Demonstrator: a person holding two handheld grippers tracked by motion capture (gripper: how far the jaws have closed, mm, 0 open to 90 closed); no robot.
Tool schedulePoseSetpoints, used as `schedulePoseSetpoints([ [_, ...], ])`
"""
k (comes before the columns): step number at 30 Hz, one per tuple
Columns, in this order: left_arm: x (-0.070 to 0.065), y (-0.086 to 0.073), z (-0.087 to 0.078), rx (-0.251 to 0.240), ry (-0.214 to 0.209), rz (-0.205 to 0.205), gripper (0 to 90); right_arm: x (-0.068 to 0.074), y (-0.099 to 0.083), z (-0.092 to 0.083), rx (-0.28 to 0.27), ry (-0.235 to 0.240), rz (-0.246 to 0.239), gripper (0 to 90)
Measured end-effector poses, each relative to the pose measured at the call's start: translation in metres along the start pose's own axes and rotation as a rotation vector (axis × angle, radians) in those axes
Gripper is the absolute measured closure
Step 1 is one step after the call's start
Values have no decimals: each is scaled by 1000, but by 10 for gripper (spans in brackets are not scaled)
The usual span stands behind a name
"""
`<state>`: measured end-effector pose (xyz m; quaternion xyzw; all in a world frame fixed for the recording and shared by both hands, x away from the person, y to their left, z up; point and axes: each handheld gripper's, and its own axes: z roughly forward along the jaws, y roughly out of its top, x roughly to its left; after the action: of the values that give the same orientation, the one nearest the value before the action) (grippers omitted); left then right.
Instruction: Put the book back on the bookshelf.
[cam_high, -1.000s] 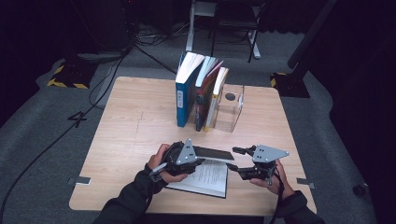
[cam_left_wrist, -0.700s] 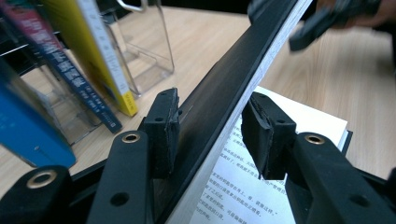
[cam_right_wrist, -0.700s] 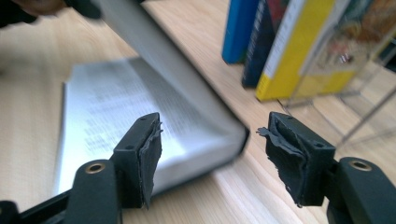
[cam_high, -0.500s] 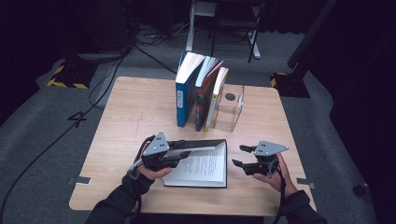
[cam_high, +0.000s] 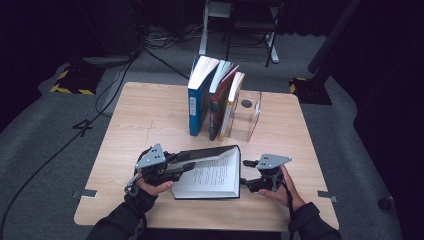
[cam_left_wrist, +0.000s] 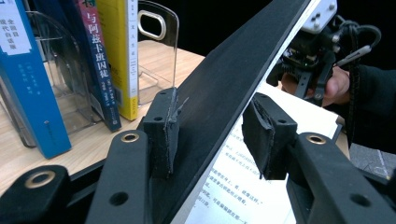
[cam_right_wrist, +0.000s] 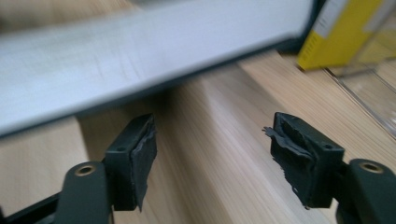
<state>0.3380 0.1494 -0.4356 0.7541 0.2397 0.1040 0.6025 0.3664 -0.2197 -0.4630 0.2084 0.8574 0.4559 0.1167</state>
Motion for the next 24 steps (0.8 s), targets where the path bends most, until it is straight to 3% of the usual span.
schedulePoseSetpoints([
  [2,-1,-2,-1,-6,-8,2,563,3,4,-1,-41,9,4,300],
  [5,1,-3,-4,-10,-21,-8,559,6,6,-1,-55,19,-10,315],
  [11,4,-6,-11,-49,-12,-41,555,13,19,-9,-128,-31,-13,345],
  [24,-2,-14,-22,-27,24,-25,533,18,45,-9,-185,-75,-17,377],
])
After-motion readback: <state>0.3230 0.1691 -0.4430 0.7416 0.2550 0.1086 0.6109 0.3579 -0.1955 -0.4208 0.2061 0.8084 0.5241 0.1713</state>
